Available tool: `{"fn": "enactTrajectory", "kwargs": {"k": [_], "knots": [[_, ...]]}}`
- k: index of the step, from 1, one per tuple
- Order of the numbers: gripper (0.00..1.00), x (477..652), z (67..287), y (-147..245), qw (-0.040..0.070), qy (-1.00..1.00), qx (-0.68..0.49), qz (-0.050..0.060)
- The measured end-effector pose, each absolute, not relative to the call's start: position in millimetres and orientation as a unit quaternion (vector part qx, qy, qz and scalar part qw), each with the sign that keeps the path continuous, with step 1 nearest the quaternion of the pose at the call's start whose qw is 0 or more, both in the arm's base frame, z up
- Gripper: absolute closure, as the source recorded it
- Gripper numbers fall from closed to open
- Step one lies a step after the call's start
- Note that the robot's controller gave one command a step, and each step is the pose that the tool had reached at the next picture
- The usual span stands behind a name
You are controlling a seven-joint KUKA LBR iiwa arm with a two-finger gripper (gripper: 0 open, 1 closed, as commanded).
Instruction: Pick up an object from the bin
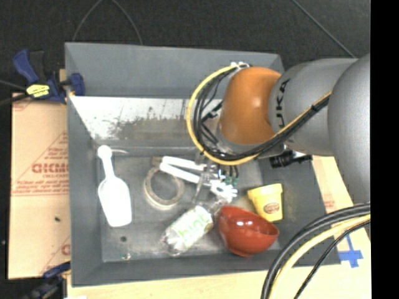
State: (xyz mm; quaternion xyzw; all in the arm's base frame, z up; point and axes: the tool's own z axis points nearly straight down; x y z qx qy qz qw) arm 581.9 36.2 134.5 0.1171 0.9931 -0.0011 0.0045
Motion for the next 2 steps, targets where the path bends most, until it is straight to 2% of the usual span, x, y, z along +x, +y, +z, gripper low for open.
{"fn": "enactTrajectory", "kwargs": {"k": [1, 2], "knots": [[0.00, 600.0, 178, 16, 0.020, 1.000, 0.016, 0.001], [1.00, 584.0, 190, 29, 0.011, 0.994, 0.107, 0.001]]}}
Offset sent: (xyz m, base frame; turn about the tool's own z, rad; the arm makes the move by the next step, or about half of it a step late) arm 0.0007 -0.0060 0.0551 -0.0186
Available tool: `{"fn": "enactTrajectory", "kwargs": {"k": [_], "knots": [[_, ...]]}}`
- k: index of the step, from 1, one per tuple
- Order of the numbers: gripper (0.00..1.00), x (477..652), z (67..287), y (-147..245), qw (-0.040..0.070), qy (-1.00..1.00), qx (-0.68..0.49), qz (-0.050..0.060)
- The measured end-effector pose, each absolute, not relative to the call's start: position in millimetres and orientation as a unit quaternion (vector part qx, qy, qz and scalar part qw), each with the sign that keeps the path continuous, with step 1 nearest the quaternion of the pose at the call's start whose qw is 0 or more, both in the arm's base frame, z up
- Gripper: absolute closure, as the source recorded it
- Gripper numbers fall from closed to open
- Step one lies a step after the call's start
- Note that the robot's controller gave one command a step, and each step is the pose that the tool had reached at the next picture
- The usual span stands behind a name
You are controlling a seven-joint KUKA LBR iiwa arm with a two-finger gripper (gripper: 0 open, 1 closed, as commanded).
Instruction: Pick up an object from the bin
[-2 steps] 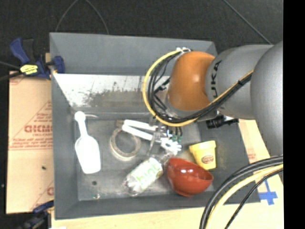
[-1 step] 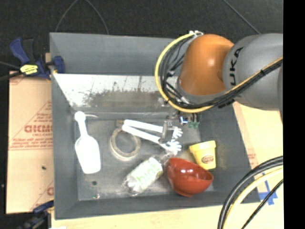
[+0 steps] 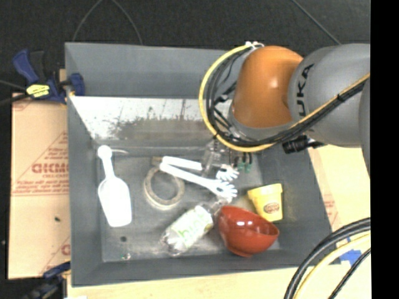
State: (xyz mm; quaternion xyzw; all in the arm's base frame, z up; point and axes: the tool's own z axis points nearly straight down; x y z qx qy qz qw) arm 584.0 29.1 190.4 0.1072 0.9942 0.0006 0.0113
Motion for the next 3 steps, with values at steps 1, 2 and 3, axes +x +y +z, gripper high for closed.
{"fn": "enactTrajectory", "kwargs": {"k": [1, 2, 3], "knots": [[1.00, 584.0, 190, 29, 0.011, 0.994, 0.107, 0.000], [1.00, 626.9, 154, 67, 0.014, 0.980, 0.199, 0.003], [1.00, 613.1, 155, 63, 0.013, 0.985, 0.173, 0.002]]}}
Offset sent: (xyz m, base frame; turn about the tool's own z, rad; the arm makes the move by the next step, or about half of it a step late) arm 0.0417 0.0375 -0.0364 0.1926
